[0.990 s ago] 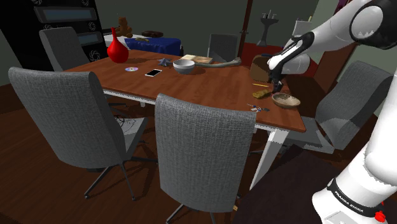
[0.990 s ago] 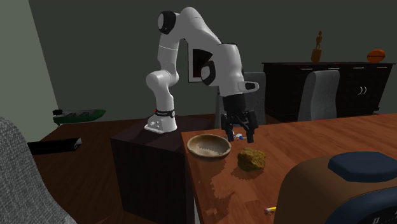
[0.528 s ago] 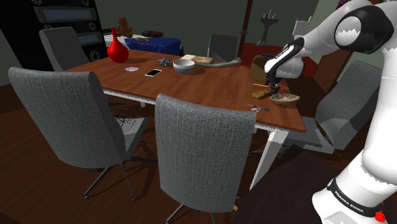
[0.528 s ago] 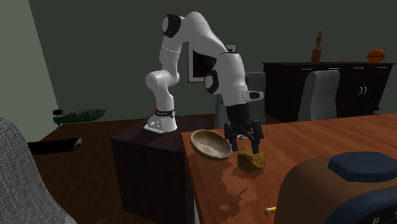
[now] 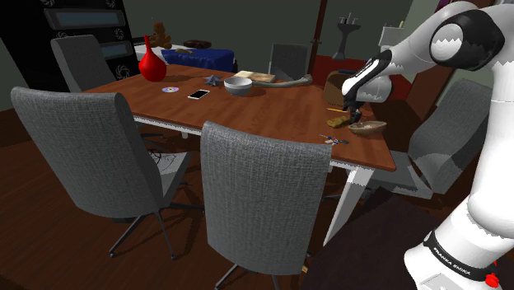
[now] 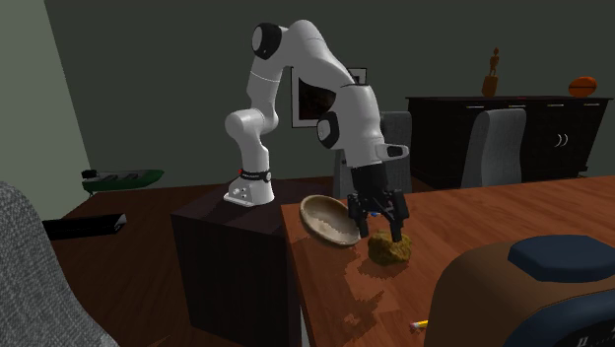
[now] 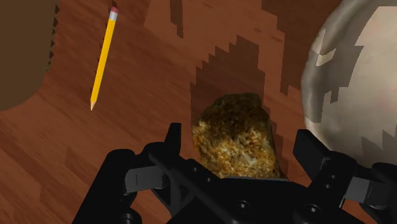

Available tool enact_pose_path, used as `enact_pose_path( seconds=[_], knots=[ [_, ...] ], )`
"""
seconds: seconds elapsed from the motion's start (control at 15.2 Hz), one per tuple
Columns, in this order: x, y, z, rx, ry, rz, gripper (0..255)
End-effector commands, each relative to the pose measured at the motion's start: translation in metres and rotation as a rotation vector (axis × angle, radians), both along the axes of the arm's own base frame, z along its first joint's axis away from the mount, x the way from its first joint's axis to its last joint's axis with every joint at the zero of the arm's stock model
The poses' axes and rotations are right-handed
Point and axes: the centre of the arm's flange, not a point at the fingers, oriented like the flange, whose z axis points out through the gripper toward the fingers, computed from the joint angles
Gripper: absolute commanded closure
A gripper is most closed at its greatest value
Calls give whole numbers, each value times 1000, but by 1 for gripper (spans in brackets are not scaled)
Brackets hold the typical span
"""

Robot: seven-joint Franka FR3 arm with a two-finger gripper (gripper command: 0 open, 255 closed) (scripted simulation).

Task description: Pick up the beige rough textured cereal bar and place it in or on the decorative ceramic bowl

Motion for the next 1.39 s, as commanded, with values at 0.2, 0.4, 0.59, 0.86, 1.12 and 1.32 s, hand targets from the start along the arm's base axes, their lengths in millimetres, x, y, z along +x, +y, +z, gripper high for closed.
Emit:
enact_pose_path(
  seconds=[0.2, 0.4, 0.59, 0.86, 1.12, 1.32],
  knots=[
    [0, 0, -3, 3, 6, -2, 255],
    [0, 0, -3, 3, 6, -2, 255],
    [-2, 0, -3, 3, 6, -2, 255],
    [-2, 0, 18, 3, 6, -2, 255],
    [-2, 0, 39, 3, 6, -2, 255],
    [-2, -1, 39, 3, 5, -2, 0]
  ],
)
